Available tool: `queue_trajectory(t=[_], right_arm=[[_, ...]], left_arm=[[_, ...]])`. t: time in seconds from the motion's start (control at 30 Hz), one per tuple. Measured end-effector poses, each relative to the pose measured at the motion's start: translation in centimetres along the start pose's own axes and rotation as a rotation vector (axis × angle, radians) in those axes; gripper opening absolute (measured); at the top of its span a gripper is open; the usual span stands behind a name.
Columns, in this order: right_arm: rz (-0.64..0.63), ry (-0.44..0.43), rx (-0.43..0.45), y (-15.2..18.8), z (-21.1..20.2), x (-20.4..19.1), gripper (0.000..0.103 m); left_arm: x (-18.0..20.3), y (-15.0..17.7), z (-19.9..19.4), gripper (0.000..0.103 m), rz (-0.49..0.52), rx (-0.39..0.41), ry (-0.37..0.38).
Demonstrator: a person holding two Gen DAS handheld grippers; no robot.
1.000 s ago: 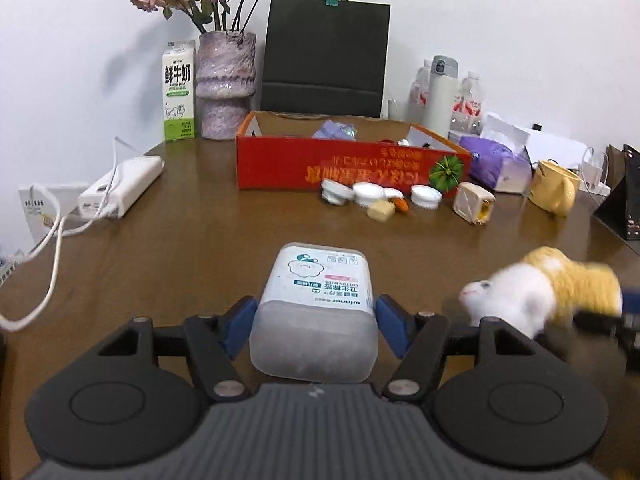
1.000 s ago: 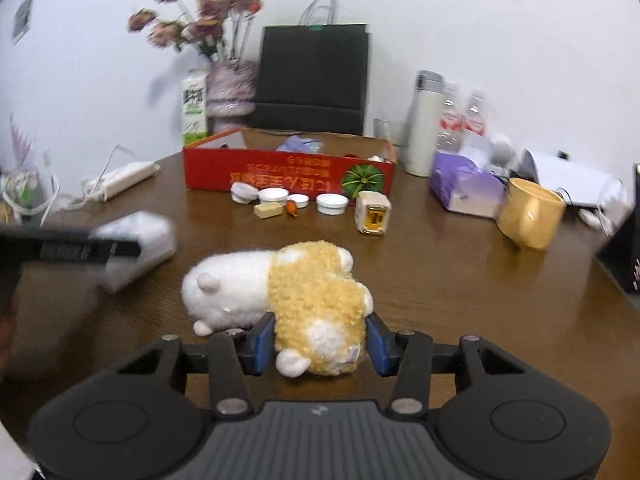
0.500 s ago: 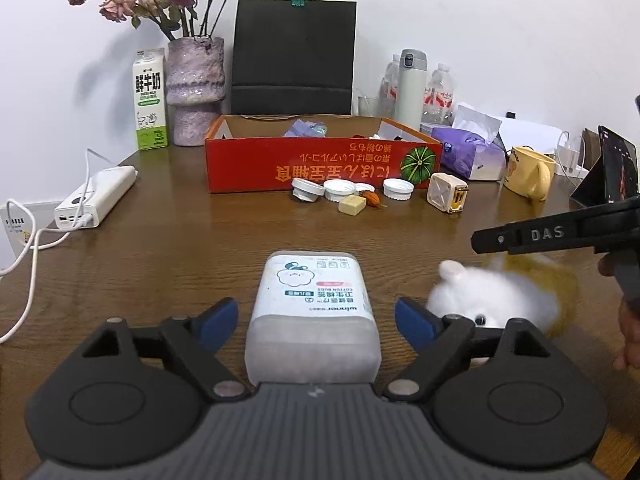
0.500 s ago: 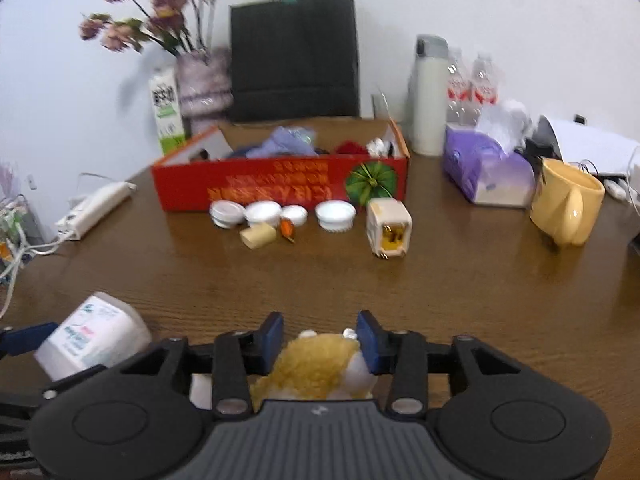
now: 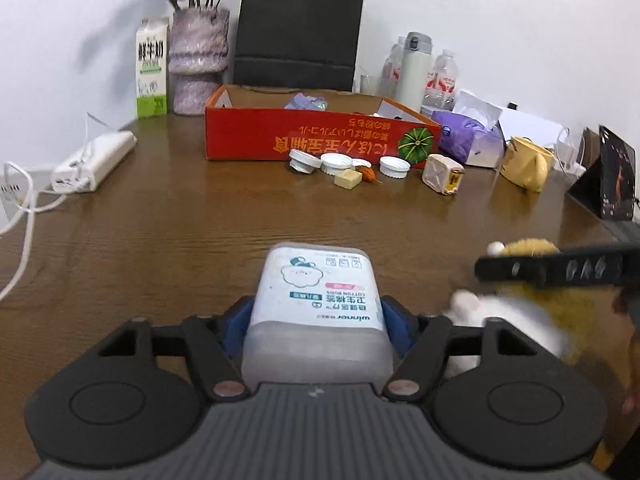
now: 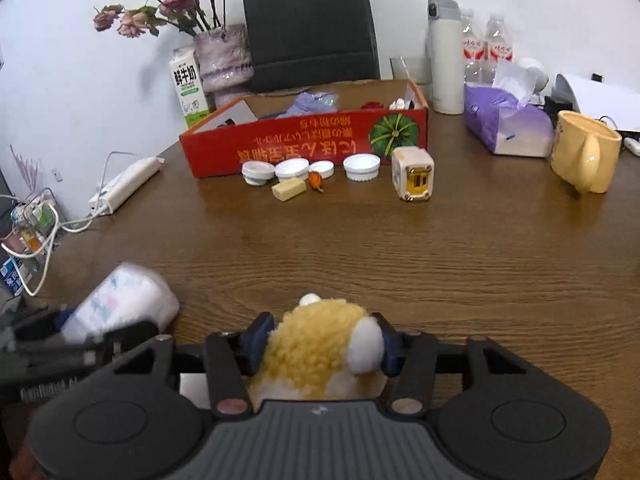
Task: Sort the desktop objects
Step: 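Carry the tub and plush toy into the box and release both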
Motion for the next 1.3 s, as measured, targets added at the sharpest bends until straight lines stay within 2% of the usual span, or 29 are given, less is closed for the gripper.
queue_trajectory(t=[0.03, 0.07, 0.13, 0.2, 0.23, 0.27, 0.33, 0.37, 0.43, 0.5, 0.6, 0.67, 0.7, 0.77, 0.83, 0.93, 1.03, 1.13, 1.2, 1.3], right_arm=[[0.007, -0.006, 0.014, -0.3, -0.8, 0.1, 0.081], [0.015, -0.007, 0.027, -0.5, -1.6, 0.3, 0.085], [0.026, 0.008, 0.017, -0.6, -2.6, 0.6, 0.084], [0.067, 0.022, -0.009, -0.5, -2.8, 1.2, 0.083], [0.093, 0.016, -0.021, -0.5, -2.5, 1.4, 0.08], [0.112, 0.006, -0.037, -0.3, -1.9, 1.5, 0.078], [0.137, -0.001, -0.086, 0.3, -0.2, 1.5, 0.057], [0.143, -0.003, -0.086, 0.4, 0.4, 1.3, 0.057], [0.097, -0.011, -0.064, 0.2, 1.7, 0.4, 0.048], [0.071, -0.024, -0.027, -0.9, 2.1, -0.4, 0.045], [0.038, -0.044, 0.073, -5.3, 2.3, -0.4, 0.045], [0.006, -0.052, 0.176, -10.3, 2.7, 0.0, 0.045], [-0.017, -0.05, 0.215, -12.9, 3.3, 0.2, 0.045], [-0.053, -0.031, 0.264, -17.6, 5.7, 1.1, 0.046], [-0.095, -0.019, 0.279, -21.7, 9.6, 2.0, 0.046], [-0.134, 0.04, 0.245, -24.8, 16.6, 3.2, 0.046], [-0.102, 0.089, 0.157, -24.5, 22.9, 4.6, 0.046], [-0.122, 0.133, 0.081, -22.6, 27.0, 5.0, 0.046], [-0.148, 0.157, 0.006, -20.6, 28.4, 5.2, 0.047], [-0.188, 0.142, -0.085, -18.5, 29.1, 4.8, 0.05]], left_arm=[[0.1, -0.2, -0.5, 0.087, 0.011, 0.01, 0.002], [0.2, -0.5, -0.8, 0.087, 0.016, 0.026, 0.01], [0.2, -1.2, -0.7, 0.091, 0.012, 0.038, 0.018], [-0.1, -1.3, 0.3, 0.091, -0.014, 0.012, 0.034], [-0.4, -1.1, 0.8, 0.089, -0.042, -0.013, 0.04], [-0.6, -0.9, 1.2, 0.08, -0.069, -0.037, 0.048], [-0.8, -0.6, 1.9, 0.068, -0.094, -0.069, 0.068], [-0.6, -0.6, 2.2, 0.068, -0.091, -0.067, 0.08], [-0.4, -0.8, 2.7, 0.068, -0.093, -0.043, 0.104], [-0.8, -2.1, 3.2, 0.068, -0.116, -0.029, 0.093], [-1.4, -7.3, 4.1, 0.068, -0.108, 0.061, 0.12], [-2.0, -11.6, 5.9, 0.068, -0.116, 0.116, 0.144], [-2.6, -13.6, 7.5, 0.068, -0.13, 0.116, 0.137], [-3.7, -17.3, 11.2, 0.068, -0.169, 0.11, 0.1], [-4.9, -20.6, 15.9, 0.068, -0.175, 0.12, 0.019], [-6.5, -22.2, 22.5, 0.068, -0.122, 0.131, -0.101], [-7.7, -21.0, 27.6, 0.068, -0.091, 0.077, -0.19], [-7.6, -19.0, 30.3, 0.068, -0.086, -0.008, -0.178], [-7.1, -17.7, 30.6, 0.068, -0.071, -0.046, -0.169], [-6.4, -15.5, 30.1, 0.068, -0.031, -0.121, -0.17]])
Point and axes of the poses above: each gripper's, at about its wrist camera, not at the fingertips, and z roughly the way its jaws point, x to its right, y to its underside, the point moved 7 cm from there along z, roughly the way its jaws point, and after that the axes turned 14 degrees about x, right-handed, at the moved point
